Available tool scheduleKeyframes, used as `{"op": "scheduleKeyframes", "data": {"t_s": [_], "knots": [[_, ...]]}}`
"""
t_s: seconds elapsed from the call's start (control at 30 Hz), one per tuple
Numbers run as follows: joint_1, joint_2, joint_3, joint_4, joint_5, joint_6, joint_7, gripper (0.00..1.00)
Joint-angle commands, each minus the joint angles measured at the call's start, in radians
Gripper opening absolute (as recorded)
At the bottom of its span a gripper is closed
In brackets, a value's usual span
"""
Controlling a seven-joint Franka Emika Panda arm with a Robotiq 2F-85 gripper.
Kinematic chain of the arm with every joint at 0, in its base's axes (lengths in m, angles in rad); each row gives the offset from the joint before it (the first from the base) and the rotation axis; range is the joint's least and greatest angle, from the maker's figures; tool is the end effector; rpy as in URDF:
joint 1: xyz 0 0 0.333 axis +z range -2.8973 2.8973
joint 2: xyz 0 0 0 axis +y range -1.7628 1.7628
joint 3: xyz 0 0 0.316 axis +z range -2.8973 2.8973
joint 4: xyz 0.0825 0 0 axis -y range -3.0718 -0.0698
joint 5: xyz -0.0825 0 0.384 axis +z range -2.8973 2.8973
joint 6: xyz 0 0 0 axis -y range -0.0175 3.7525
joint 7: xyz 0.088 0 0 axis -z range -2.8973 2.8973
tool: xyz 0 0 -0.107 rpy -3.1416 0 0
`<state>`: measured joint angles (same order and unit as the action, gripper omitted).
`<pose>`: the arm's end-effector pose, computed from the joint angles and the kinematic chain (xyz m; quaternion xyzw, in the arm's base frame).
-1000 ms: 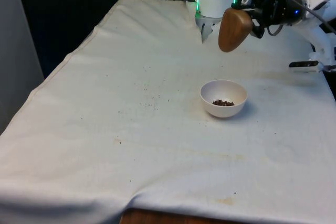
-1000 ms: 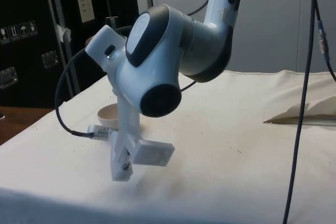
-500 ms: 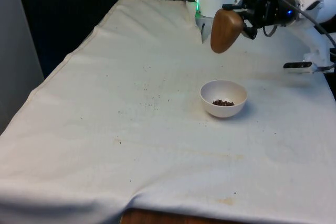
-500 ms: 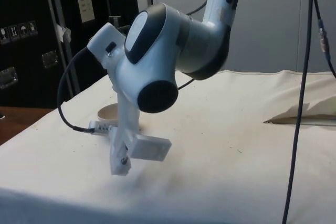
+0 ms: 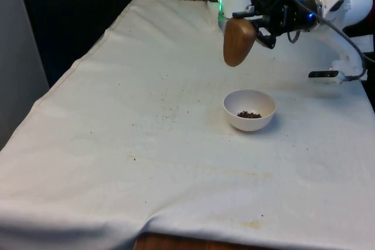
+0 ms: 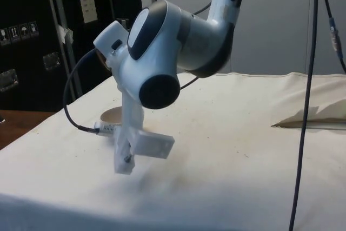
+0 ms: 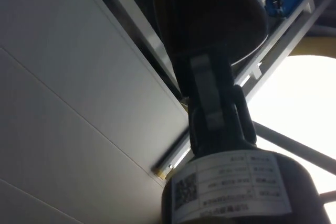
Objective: Pour the coffee beans from the cup into the bowl.
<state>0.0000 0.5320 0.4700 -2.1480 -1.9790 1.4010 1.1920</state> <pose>0.5429 0.1429 0.2202 0.6425 0.1623 0.3115 0.6810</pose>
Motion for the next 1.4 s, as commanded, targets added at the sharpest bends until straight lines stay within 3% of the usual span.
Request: {"op": "scheduleKeyframes", "data": {"t_s": [0.0, 0.03, 0.07, 0.1, 0.3, 0.33, 0.37, 0.53, 0.63, 0.67, 0.7, 0.93, 1.0, 1.03, 1.23, 1.27, 1.3, 1.37], "knots": [[-0.010, -0.008, 0.005, -0.004, 0.007, 0.021, 0.007, 0.00], [-0.013, -0.010, 0.005, -0.005, 0.009, 0.026, 0.012, 0.00], [-0.002, -0.001, 0.000, 0.000, 0.002, 0.003, 0.005, 0.00], [-0.016, -0.012, 0.004, -0.005, 0.012, 0.031, 0.016, 0.00], [-0.027, -0.040, -0.001, -0.010, 0.030, 0.055, 0.027, 0.00], [-0.018, -0.025, -0.006, -0.002, 0.024, 0.035, 0.026, 0.00], [-0.028, -0.044, -0.002, -0.011, 0.034, 0.057, 0.026, 0.00], [-0.033, -0.072, -0.006, -0.016, 0.055, 0.069, 0.026, 0.00], [-0.035, -0.086, -0.007, -0.020, 0.068, 0.073, 0.027, 0.00], [-0.025, -0.072, -0.012, -0.011, 0.062, 0.053, 0.026, 0.00], [-0.036, -0.091, -0.008, -0.022, 0.073, 0.075, 0.027, 0.00], [-0.038, -0.132, -0.013, -0.036, 0.115, 0.085, 0.030, 0.00], [-0.029, -0.126, -0.019, -0.031, 0.114, 0.068, 0.028, 0.00], [-0.037, -0.140, -0.016, -0.038, 0.124, 0.090, 0.031, 0.00], [-0.040, -0.170, -0.024, -0.049, 0.158, 0.101, 0.033, 0.00], [-0.031, -0.159, -0.028, -0.041, 0.154, 0.078, 0.031, 0.00], [-0.041, -0.173, -0.025, -0.050, 0.162, 0.103, 0.034, 0.00], [-0.040, -0.183, -0.033, -0.051, 0.176, 0.113, 0.034, 0.00]]}}
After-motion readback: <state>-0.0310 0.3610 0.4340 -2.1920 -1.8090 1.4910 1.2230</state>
